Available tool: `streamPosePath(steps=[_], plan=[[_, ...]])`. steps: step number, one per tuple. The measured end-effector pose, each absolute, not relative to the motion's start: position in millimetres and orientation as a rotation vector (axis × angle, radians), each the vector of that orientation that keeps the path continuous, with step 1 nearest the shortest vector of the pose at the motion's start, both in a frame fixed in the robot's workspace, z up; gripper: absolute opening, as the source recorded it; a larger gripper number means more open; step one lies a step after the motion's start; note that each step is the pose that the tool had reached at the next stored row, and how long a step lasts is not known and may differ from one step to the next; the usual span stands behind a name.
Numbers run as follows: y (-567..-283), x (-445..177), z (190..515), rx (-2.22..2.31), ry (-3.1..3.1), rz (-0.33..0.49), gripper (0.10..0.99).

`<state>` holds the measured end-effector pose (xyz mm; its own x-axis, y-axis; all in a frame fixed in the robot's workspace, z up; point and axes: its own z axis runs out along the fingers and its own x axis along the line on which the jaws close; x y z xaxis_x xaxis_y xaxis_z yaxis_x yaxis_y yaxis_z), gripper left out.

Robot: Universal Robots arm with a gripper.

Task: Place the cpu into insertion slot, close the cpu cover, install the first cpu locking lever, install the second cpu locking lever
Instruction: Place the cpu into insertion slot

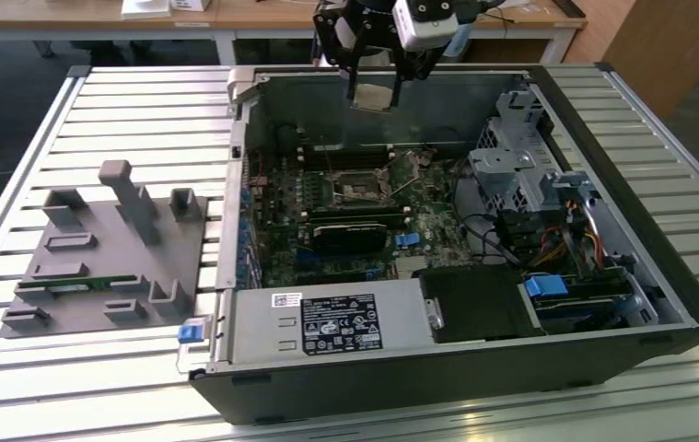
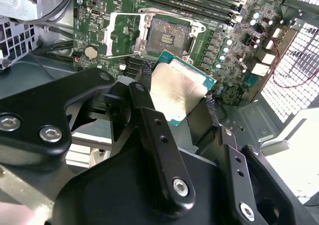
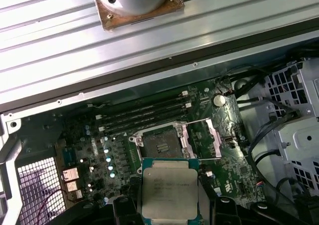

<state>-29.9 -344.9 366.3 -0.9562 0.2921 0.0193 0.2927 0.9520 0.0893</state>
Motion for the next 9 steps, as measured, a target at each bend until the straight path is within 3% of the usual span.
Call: streamPosePath(steps=[9], plan=[[-344.9,-30.1,366.3,-0.499,-3.093,-0.143,0.537]])
